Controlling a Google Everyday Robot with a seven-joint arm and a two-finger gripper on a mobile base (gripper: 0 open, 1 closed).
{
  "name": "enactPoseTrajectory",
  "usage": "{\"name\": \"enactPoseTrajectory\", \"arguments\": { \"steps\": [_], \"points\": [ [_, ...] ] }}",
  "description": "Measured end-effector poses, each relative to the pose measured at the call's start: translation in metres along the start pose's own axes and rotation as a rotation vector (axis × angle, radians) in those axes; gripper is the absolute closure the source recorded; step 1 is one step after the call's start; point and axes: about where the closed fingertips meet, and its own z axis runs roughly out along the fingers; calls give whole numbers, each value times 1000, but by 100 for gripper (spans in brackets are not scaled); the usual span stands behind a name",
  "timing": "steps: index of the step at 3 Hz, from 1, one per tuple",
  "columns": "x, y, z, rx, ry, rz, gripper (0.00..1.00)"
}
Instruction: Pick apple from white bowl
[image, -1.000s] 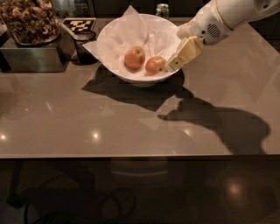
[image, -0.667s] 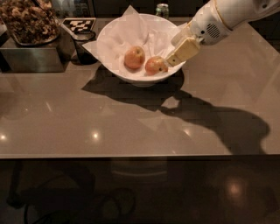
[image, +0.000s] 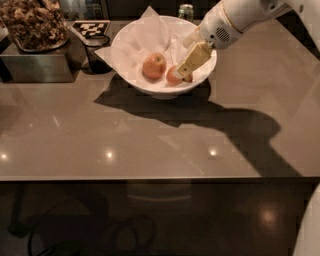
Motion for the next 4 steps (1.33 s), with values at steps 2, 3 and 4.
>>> {"name": "enactPoseTrajectory", "arguments": {
  "steps": [2, 3, 4],
  "points": [
    [9, -11, 27, -30, 17, 22, 26],
    [15, -16, 41, -46, 61, 12, 25],
    [26, -19, 56, -66, 85, 17, 22]
  ]
}}
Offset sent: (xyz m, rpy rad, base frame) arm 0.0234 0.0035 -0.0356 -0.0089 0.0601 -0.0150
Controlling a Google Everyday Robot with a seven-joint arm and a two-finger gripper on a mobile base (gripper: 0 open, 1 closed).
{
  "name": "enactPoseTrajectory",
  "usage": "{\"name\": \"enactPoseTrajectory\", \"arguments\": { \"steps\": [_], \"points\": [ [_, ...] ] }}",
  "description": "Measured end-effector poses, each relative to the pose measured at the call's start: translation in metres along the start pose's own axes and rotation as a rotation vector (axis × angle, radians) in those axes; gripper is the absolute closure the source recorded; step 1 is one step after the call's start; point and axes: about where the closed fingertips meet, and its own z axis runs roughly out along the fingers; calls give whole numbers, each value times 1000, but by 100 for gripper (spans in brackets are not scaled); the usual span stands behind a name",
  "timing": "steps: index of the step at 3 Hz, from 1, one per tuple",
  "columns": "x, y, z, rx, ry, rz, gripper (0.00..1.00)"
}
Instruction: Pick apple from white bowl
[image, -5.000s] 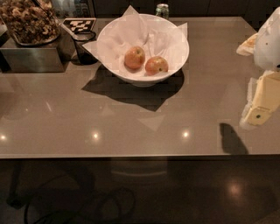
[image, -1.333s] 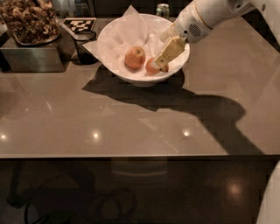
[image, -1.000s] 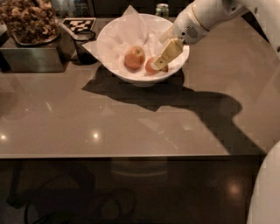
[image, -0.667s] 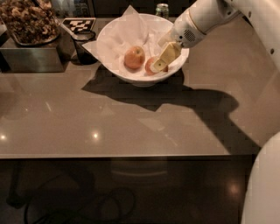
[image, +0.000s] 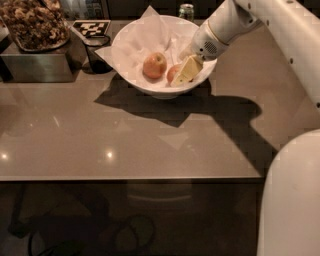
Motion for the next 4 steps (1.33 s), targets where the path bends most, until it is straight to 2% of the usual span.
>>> {"name": "enactPoseTrajectory", "arguments": {
  "steps": [2, 3, 4],
  "points": [
    [16, -10, 24, -20, 38, 13, 20],
    [23, -14, 33, -30, 51, 22, 39],
    [23, -14, 33, -30, 51, 22, 62]
  ]
}}
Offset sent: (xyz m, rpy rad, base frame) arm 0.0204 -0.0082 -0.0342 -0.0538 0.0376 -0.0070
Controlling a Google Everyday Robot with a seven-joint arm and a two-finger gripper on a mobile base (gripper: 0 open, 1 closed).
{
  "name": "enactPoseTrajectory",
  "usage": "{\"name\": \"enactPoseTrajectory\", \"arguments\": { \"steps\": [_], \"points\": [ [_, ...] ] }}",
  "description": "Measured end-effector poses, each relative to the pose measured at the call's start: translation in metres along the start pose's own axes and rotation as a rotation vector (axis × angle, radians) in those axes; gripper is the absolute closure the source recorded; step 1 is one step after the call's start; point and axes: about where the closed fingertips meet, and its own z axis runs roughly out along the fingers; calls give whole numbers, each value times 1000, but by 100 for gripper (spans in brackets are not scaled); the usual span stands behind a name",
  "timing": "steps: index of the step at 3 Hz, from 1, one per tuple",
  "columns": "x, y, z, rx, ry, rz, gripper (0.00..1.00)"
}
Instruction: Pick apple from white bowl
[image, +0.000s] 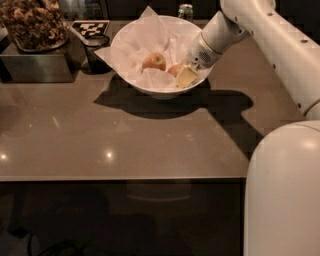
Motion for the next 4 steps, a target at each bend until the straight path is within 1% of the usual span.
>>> {"name": "enactPoseTrajectory", "arguments": {
  "steps": [1, 2, 3, 4],
  "points": [
    [4, 2, 0, -2, 3, 5, 86],
    [-1, 7, -8, 4, -11, -10, 100],
    [-15, 18, -21, 0, -46, -42, 100],
    [-32, 28, -36, -22, -115, -71, 100]
  ]
}}
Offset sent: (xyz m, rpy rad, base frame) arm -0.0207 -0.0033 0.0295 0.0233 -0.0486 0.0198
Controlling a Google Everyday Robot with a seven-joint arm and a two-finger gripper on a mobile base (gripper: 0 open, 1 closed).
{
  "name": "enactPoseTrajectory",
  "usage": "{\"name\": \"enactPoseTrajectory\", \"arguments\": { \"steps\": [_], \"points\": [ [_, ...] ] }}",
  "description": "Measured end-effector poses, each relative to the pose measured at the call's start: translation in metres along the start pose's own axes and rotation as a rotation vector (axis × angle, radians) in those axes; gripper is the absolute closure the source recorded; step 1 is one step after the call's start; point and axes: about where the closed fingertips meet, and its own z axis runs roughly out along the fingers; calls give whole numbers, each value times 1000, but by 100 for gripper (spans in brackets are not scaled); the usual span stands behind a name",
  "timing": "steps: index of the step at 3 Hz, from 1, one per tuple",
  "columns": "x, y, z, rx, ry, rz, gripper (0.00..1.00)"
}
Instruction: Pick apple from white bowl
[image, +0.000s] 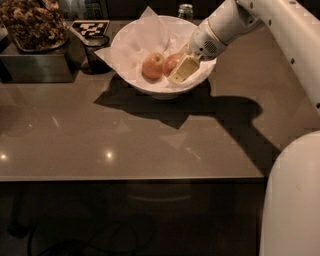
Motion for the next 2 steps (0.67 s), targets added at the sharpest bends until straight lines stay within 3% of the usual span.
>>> {"name": "enactPoseTrajectory", "arguments": {
  "steps": [2],
  "points": [
    [-36, 18, -27, -103, -206, -35, 100]
  ]
}}
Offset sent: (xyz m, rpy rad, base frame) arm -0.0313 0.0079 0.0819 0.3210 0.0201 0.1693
